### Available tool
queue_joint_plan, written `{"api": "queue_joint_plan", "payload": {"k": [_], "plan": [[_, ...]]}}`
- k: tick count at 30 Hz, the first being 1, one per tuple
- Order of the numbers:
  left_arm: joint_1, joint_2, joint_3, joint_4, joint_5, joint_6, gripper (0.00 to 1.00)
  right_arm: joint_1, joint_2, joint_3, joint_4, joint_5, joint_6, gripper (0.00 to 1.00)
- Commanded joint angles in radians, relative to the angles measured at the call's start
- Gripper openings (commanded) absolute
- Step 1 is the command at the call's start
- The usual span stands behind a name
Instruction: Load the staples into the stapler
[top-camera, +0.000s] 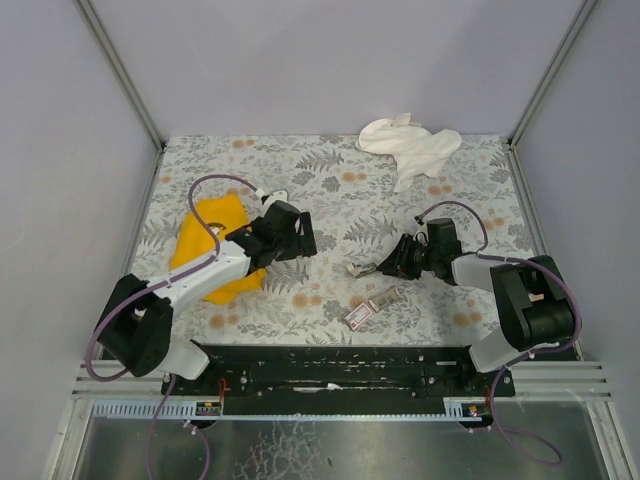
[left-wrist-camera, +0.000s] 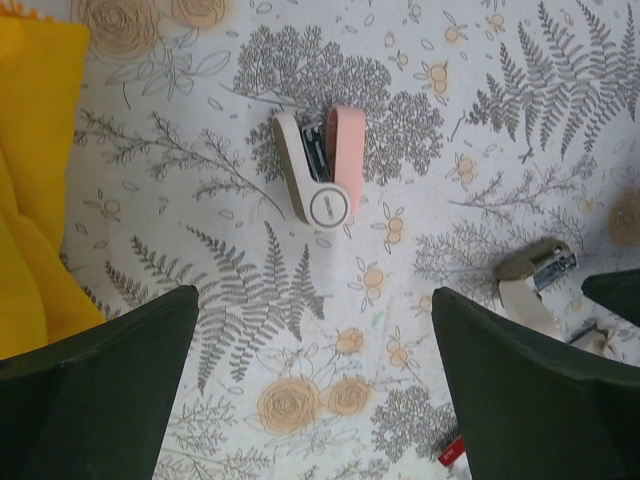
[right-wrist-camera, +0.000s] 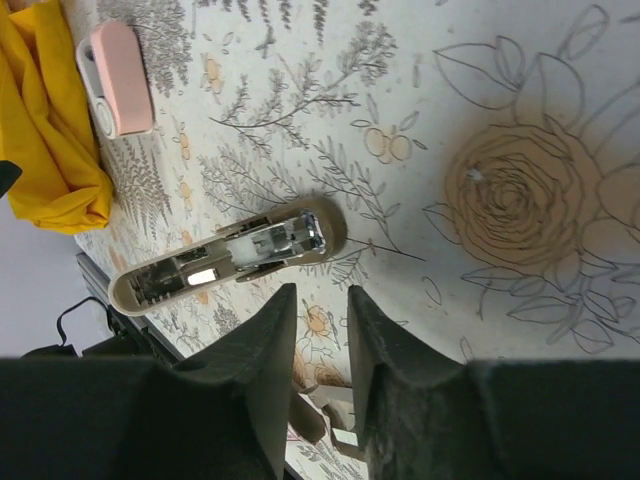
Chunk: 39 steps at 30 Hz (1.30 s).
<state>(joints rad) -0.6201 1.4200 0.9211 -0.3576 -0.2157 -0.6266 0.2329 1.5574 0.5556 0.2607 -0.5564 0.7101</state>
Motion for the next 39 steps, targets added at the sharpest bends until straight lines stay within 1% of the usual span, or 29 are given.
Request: {"api": "queue_joint_plan", "payload": {"k": [1,3,5,8,12,19,22,28,30,36,39], "plan": [[0.037,0.056,0.058,0.067,0.016,0.041,0.99,-0.012,-0.016,0.013,-0.045,0.029,-0.039,0.3],[0.06,0.08,0.069,0.072,0.021,0.042,0.98,-0.016,-0.016,0.018,-0.052,0.029,-0.047,0.27],[0.085,0.102,0.074,0.086,0.033,0.041,0.95,-0.021,-0.023,0.024,-0.068,0.027,-0.053,0.27],[0.125,0.138,0.085,0.107,0.046,0.038,0.84,-0.024,-0.053,0.035,-0.1,0.032,-0.066,0.26],[0.154,0.211,0.116,0.128,0.068,0.039,0.72,-0.025,-0.114,0.046,-0.153,0.045,-0.079,0.27],[0.161,0.32,0.188,0.145,0.107,0.053,0.63,-0.025,-0.202,0.064,-0.233,0.066,-0.098,0.29],[0.165,0.354,0.209,0.132,0.11,0.056,0.56,-0.025,-0.224,0.069,-0.257,0.07,-0.099,0.29],[0.166,0.378,0.201,0.134,0.122,0.047,0.42,-0.025,-0.253,0.066,-0.273,0.072,-0.098,0.29],[0.166,0.382,0.193,0.139,0.128,0.046,0.4,-0.025,-0.257,0.064,-0.273,0.068,-0.096,0.29],[0.168,0.413,0.189,0.14,0.162,0.05,0.38,-0.025,-0.28,0.06,-0.281,0.069,-0.093,0.29],[0.168,0.424,0.187,0.14,0.167,0.045,0.35,-0.025,-0.285,0.066,-0.292,0.067,-0.099,0.29]]}}
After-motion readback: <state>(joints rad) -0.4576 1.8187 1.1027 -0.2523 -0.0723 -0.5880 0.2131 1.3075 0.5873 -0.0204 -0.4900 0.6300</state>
